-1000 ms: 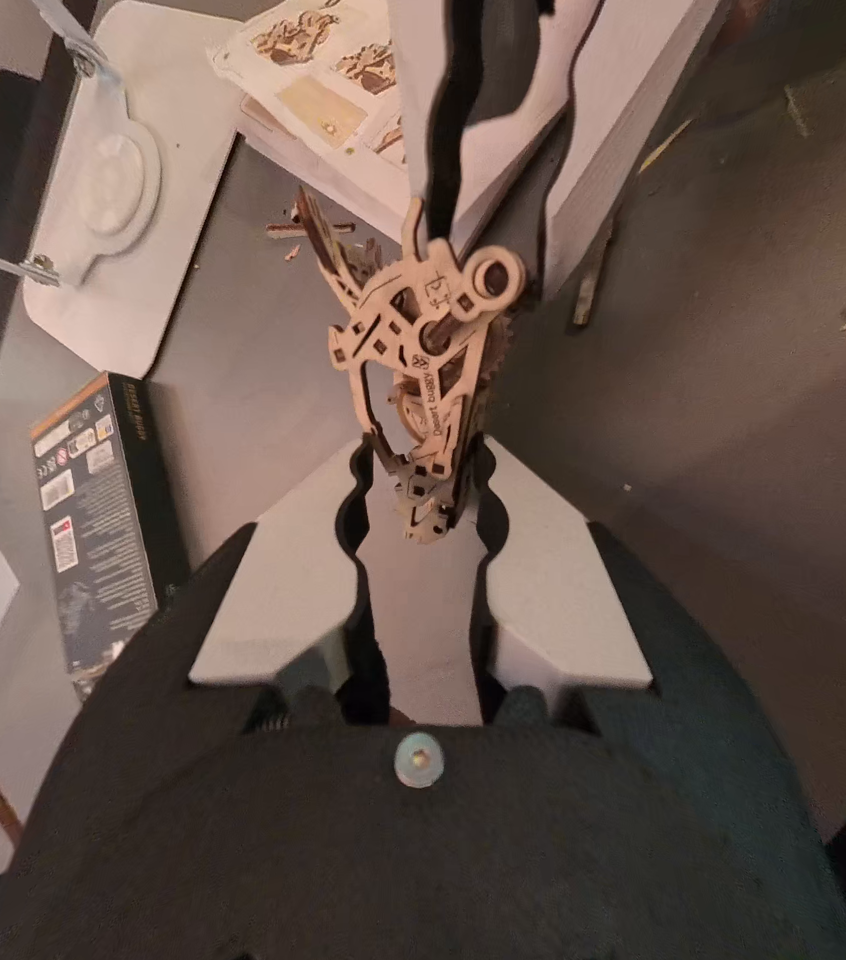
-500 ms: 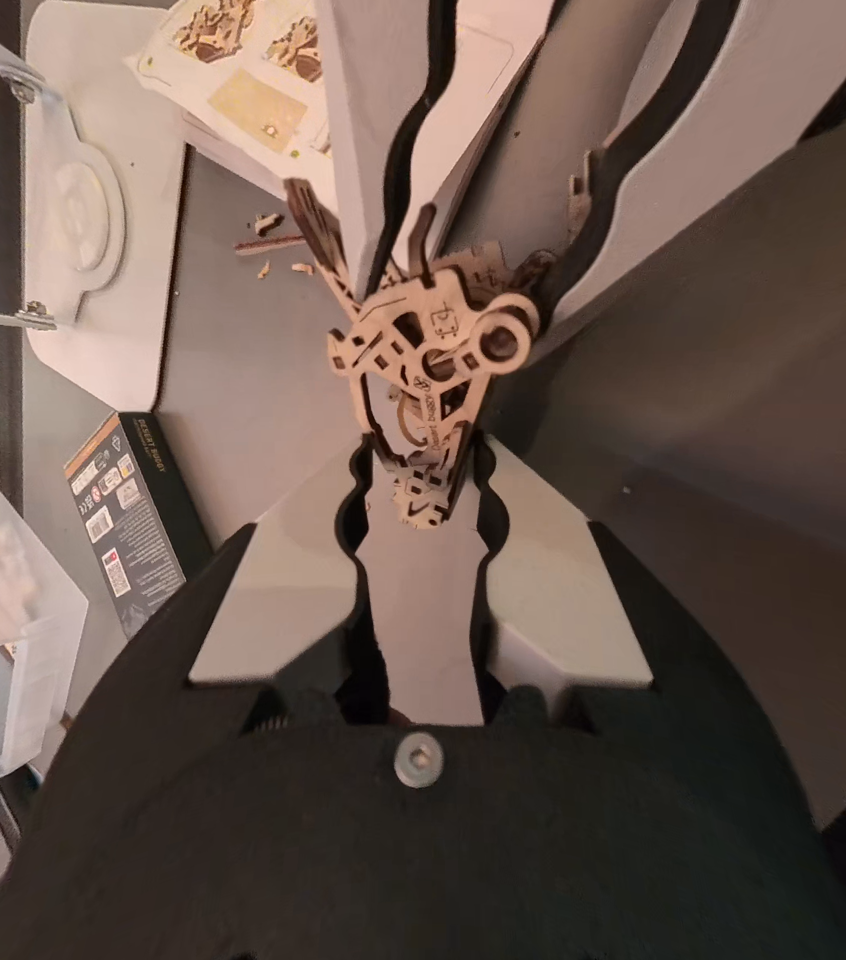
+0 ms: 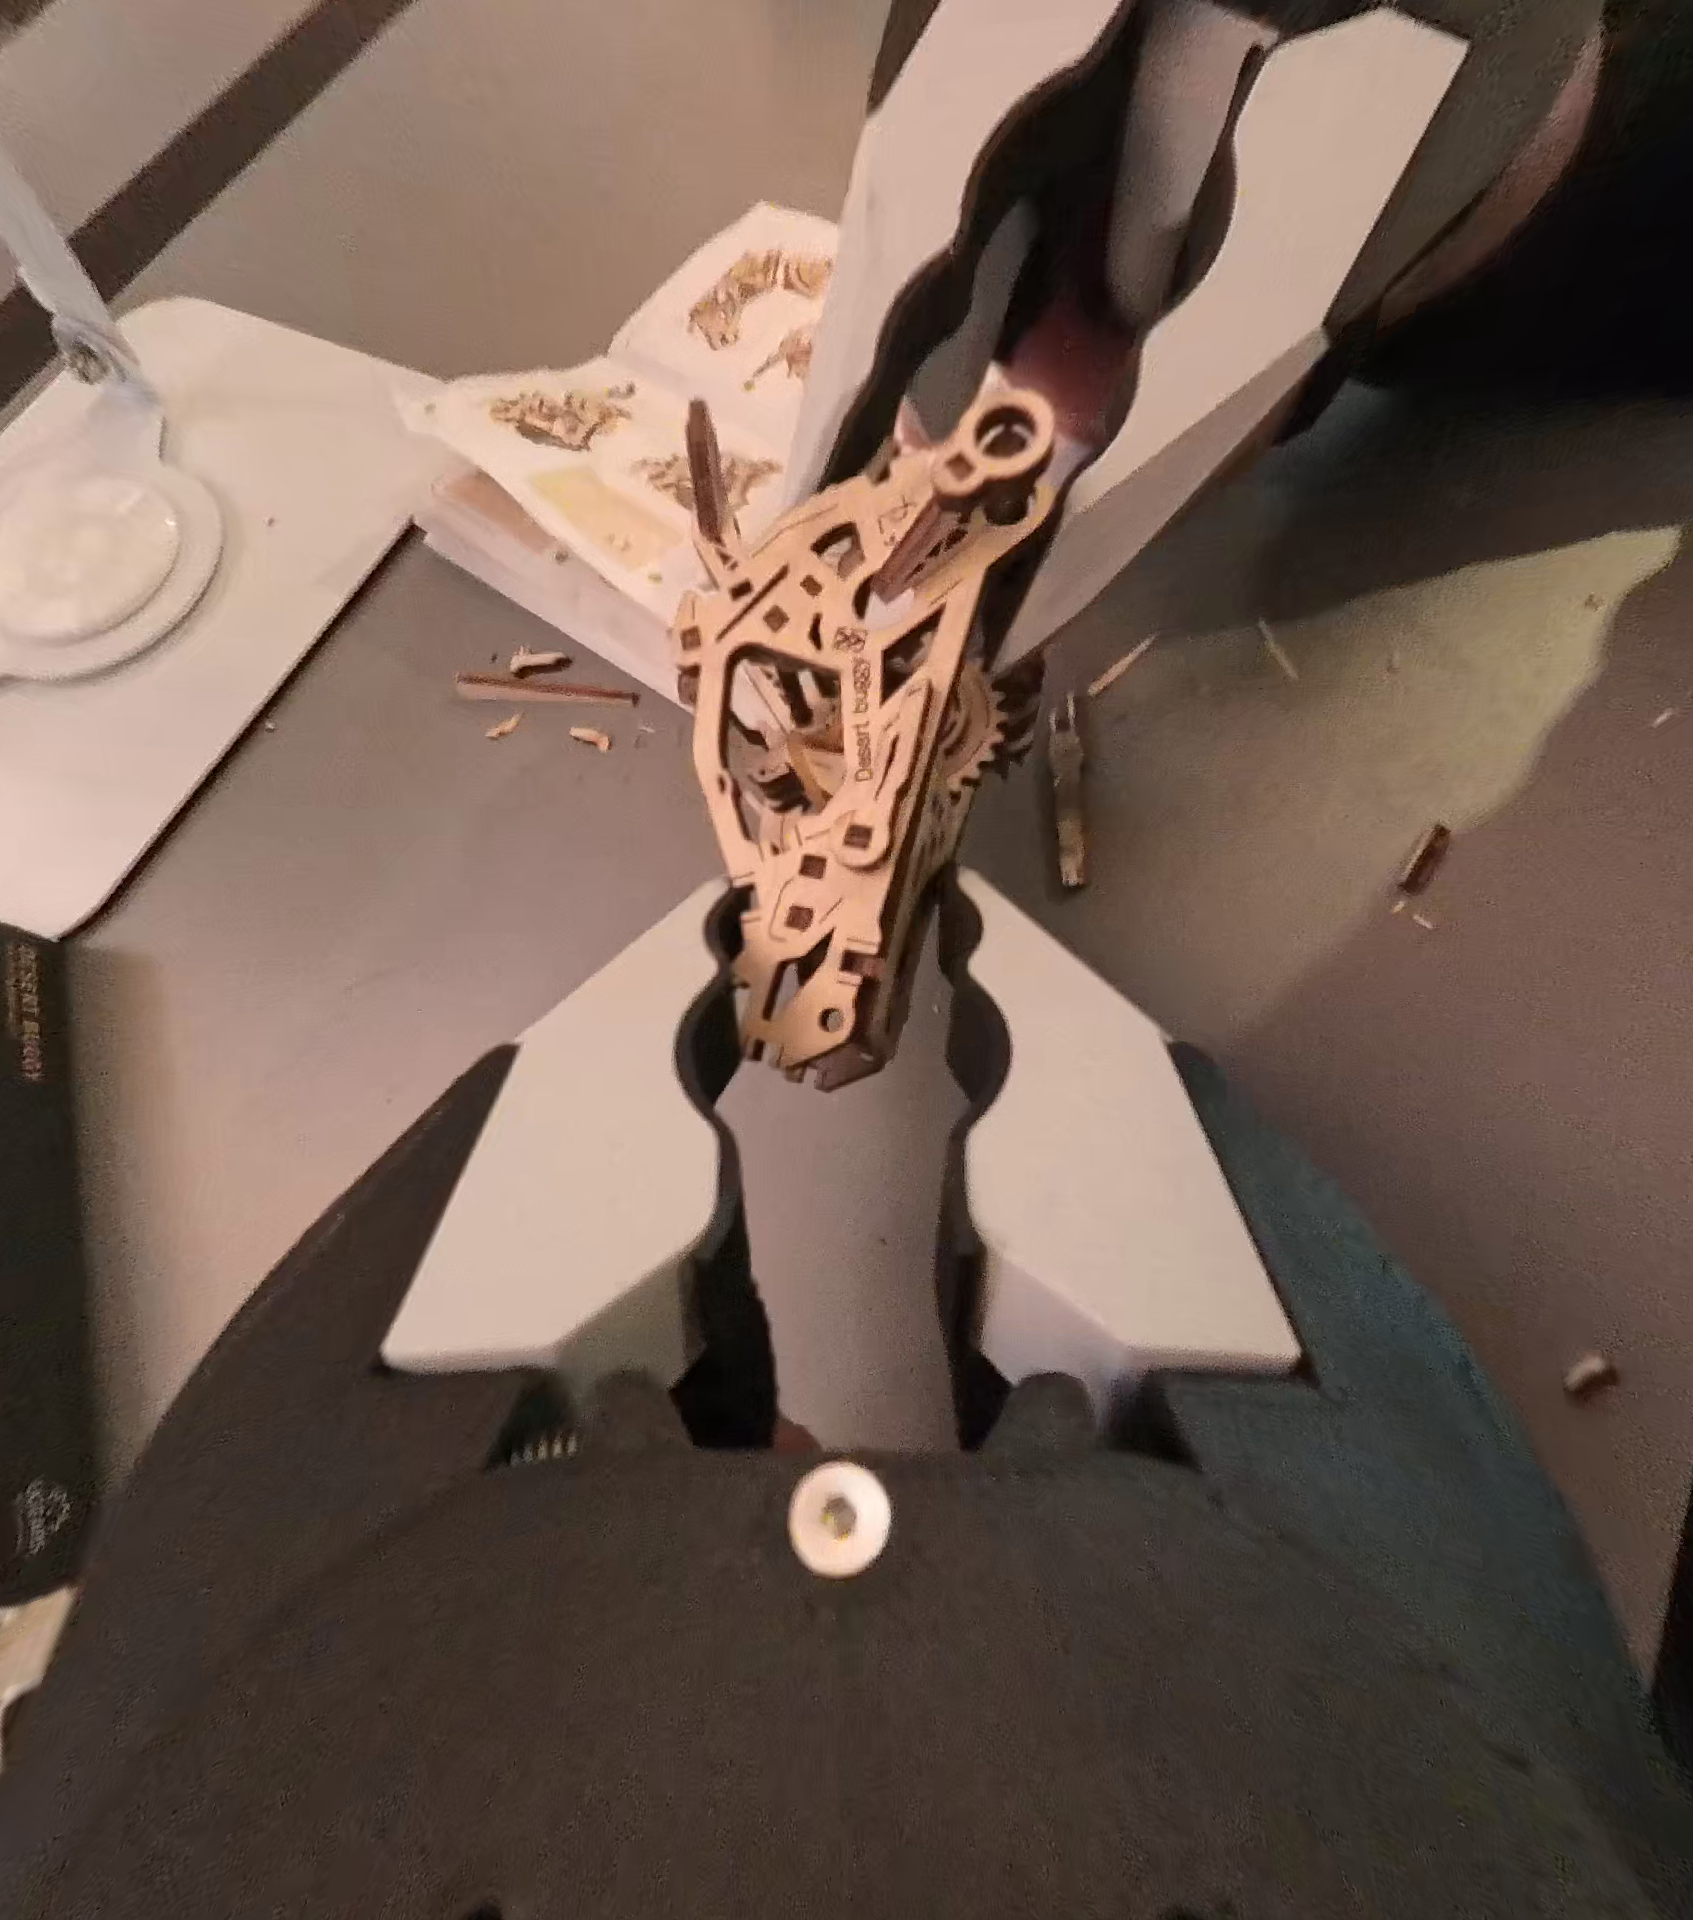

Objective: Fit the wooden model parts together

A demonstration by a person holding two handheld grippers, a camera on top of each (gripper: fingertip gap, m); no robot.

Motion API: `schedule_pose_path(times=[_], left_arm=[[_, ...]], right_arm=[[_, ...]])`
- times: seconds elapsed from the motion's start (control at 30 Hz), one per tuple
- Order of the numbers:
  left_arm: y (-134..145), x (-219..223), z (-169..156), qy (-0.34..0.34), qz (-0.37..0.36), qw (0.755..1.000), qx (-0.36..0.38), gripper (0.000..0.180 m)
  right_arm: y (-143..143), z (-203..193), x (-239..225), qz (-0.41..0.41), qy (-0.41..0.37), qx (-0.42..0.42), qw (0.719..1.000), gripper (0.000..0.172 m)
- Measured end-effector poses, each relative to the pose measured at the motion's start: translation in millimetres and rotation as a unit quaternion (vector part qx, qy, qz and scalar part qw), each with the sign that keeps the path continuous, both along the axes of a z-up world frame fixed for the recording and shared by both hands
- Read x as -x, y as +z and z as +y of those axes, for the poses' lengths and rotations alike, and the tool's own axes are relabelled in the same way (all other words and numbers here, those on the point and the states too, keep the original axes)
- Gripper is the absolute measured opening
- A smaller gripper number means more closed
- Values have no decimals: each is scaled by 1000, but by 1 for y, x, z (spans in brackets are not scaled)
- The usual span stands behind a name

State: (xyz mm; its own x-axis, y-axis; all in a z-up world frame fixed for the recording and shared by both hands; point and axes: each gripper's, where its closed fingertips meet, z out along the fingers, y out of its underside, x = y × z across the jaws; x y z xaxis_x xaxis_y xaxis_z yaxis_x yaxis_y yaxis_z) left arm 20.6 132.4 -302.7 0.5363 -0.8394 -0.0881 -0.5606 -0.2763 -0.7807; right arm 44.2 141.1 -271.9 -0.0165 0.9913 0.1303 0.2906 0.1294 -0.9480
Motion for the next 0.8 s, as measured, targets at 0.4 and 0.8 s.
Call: schedule_pose_path(times=[0.4, 0.8], left_arm=[[15, 1, 9, 44, 31, 996, -66, 26], [18, -5, 7, 75, 24, 996, -35, 20]], right_arm=[[13, 14, -3, 0, -67, -120, 991, 38], [18, 22, -2, -15, -115, -208, 971, 29]])
